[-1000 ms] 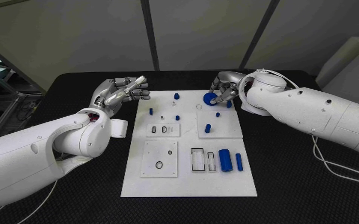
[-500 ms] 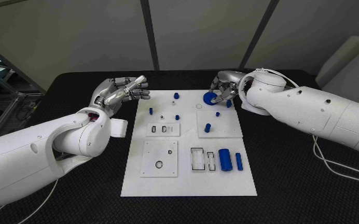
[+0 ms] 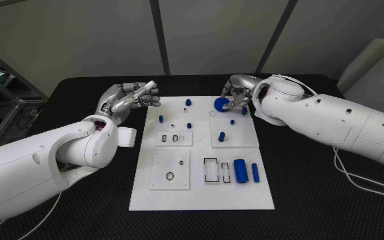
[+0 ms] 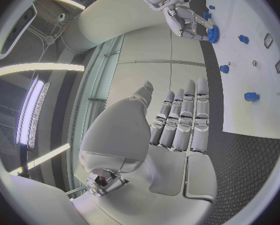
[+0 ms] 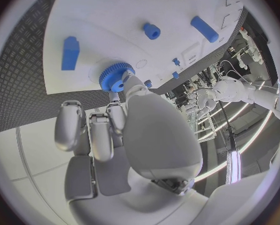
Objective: Assemble the parts on the task board
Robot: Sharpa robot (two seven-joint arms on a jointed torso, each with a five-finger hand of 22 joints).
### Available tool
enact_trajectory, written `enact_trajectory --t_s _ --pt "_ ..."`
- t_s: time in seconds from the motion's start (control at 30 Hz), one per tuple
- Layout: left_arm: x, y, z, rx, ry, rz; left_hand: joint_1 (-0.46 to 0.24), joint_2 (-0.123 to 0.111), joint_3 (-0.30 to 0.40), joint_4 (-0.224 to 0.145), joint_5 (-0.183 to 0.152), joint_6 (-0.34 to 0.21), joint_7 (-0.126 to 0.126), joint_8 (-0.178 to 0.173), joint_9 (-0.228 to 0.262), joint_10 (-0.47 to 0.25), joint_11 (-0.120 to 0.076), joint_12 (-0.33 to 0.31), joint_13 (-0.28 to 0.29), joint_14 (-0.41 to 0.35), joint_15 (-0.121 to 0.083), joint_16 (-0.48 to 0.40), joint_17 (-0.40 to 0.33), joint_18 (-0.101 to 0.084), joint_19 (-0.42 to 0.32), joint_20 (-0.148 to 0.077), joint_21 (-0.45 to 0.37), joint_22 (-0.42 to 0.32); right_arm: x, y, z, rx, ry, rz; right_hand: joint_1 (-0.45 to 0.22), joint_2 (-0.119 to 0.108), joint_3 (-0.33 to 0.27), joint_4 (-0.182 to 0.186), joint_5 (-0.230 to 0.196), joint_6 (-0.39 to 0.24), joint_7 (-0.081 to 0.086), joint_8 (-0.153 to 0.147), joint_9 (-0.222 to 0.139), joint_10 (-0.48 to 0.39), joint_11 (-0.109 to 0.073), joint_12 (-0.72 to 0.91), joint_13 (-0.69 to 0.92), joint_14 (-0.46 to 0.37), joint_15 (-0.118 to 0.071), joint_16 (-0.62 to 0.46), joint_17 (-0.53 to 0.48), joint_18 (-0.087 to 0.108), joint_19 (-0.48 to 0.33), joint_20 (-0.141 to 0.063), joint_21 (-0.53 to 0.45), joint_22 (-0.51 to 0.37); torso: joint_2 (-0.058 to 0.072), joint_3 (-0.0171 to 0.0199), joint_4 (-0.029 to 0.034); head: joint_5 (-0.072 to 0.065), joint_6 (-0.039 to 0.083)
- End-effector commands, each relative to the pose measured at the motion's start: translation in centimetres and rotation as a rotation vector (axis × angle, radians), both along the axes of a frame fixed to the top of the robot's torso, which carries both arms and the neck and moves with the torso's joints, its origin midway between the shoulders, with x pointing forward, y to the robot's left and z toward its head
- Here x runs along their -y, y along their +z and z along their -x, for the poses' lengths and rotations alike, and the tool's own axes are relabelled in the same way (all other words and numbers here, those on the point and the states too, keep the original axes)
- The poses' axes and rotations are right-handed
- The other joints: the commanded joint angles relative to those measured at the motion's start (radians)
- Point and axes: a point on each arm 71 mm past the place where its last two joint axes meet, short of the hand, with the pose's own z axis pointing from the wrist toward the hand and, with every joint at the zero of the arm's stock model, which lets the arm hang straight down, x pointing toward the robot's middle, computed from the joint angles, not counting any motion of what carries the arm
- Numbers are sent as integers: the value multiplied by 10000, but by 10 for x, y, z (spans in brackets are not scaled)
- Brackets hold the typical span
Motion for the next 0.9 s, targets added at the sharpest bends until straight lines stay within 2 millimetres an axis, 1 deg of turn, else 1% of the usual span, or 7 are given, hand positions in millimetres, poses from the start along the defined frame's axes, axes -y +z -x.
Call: enact_trajectory --t_s 0.03,0.2,0.33,0.53,0.63,0.83,0.9 --pt "1 2 0 117 -144 19 44 95 28 -87 6 25 29 -61 -7 9 34 -51 -15 82 1 -47 24 -122 -59 13 55 15 -6 11 5 1082 272 -447 49 123 115 -19 170 227 -95 -49 -6 26 -13 -3 -21 850 -64 80 1549 -188 82 -16 65 31 -9 2 4 -6 17" --pt "1 2 0 99 -141 12 44 96 28 -88 6 25 29 -61 -7 9 34 -51 -15 82 1 -47 25 -122 -59 13 56 15 -22 20 18 1666 804 -635 31 78 180 -56 276 228 -86 -131 -44 24 -12 -3 -9 867 -68 120 1638 -205 128 -26 105 113 -11 -9 -2 8 37" --pt "1 2 0 98 -145 14 50 101 34 -96 6 21 33 -67 -7 5 36 -57 -16 82 1 -52 29 -122 -62 13 58 17 -34 23 23 1916 1124 -595 27 71 189 -60 281 221 -84 -147 -50 35 -9 12 8 869 -67 125 1650 -212 148 -26 121 146 -7 -12 10 17 68" --pt "1 2 0 107 -150 18 50 101 34 -96 6 21 33 -67 -7 5 36 -57 -16 82 1 -52 29 -122 -62 13 58 17 -57 24 27 2054 1632 -517 13 59 198 -61 281 217 -78 -168 -59 17 -5 -14 -18 869 -65 124 1647 -214 153 -26 126 155 3 -12 19 52 61" --pt "1 2 0 114 -153 21 50 101 34 -96 6 21 33 -67 -7 5 36 -57 -16 82 1 -52 29 -122 -62 13 58 17 -70 20 29 2044 1893 -382 13 59 198 -61 281 217 -78 -168 -59 17 -5 -14 -18 869 -65 124 1647 -214 153 -26 126 155 3 -8 9 90 70" --pt "2 2 0 121 -157 27 53 107 41 -104 6 21 35 -71 -8 5 37 -62 -17 81 2 -57 35 -122 -66 13 61 18 -90 8 30 1895 2203 -155 -9 50 205 -56 274 223 -77 -183 -66 10 -2 -22 -25 867 -62 120 1638 -213 147 -25 122 148 -1 -20 36 122 65" --pt "2 2 0 124 -151 26 53 107 41 -104 6 21 35 -71 -8 5 37 -62 -17 81 2 -57 35 -122 -66 13 61 18 -95 4 30 1840 2246 -104 -9 50 205 -56 274 223 -77 -183 -66 10 -2 -22 -25 867 -62 120 1638 -213 147 -25 122 148 -1 -14 20 149 66"
